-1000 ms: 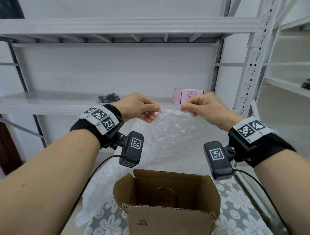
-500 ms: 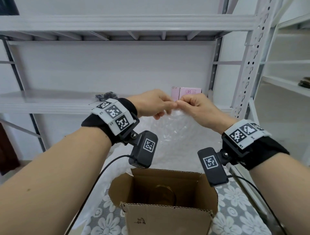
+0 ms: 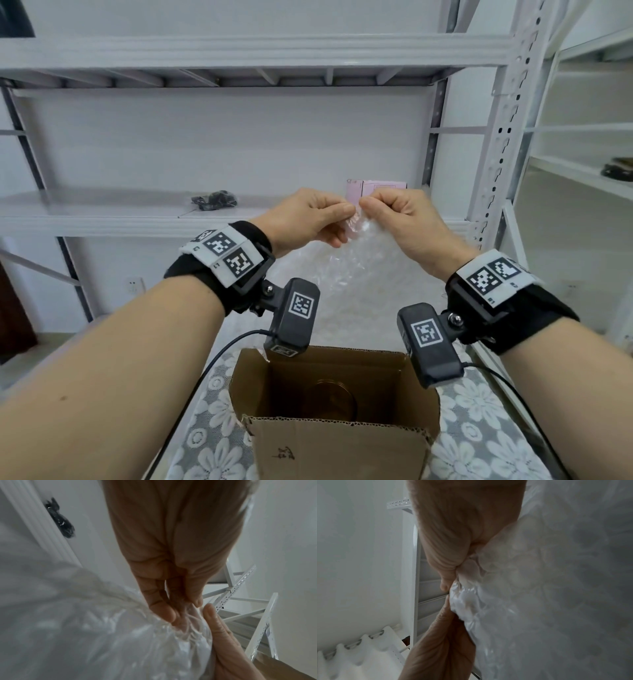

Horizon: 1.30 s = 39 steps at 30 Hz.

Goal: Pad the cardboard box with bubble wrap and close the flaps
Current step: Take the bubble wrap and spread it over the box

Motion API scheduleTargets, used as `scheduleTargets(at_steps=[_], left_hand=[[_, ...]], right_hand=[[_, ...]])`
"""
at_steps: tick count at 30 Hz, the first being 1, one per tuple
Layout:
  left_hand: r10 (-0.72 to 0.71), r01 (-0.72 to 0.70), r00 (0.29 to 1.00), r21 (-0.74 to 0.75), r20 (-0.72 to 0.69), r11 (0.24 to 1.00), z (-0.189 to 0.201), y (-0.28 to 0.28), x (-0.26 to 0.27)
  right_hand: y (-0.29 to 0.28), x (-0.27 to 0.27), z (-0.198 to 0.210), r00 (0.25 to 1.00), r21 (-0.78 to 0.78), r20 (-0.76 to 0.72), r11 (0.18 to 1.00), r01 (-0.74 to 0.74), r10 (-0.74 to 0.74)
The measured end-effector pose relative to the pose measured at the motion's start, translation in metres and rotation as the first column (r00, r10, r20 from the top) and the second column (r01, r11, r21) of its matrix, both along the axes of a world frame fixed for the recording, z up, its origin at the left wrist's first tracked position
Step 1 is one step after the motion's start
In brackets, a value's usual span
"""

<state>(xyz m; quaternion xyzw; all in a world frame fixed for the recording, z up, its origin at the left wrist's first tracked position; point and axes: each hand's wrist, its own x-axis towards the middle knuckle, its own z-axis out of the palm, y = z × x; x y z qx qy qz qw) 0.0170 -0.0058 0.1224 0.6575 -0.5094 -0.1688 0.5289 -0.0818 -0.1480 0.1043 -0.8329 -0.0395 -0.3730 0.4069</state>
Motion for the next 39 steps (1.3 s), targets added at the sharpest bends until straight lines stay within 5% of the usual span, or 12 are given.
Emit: scheduleTargets(at_steps=[8,14,21,33,39], left_hand=[[0.023,-0.023,1.0,-0.044,-0.006,0.999,-0.003,-0.002,0.003],[0.213,-0.208,0.973,-0.057,0.093,0.976,-0.01,0.005,0.021],[0.379,-0.365,0.92,-0.137,0.099,0.921,-0.022,0.007,0.032],[0.37,-0.364,0.929,-0.224,-0.017,0.904,-0.033,0.005,0.04],[0.315,-0.314,0.949,-0.034,0.027,0.949,-0.031,0.014,0.037]], right_hand=[[-0.002,0.001,-0.001,1.0,0.024,-0.013,0.999,0.022,-0.022],[-0.02,-0.007,-0.003,0.981,-0.02,-0.183,0.998,0.054,-0.056],[-0.029,-0.007,-0.013,0.979,0.049,-0.104,0.982,0.182,-0.176],[-0.027,-0.004,-0.016,0.99,0.13,0.007,0.982,0.137,-0.14],[-0.035,-0.008,-0.018,0.981,0.199,-0.001,0.961,0.191,-0.195]])
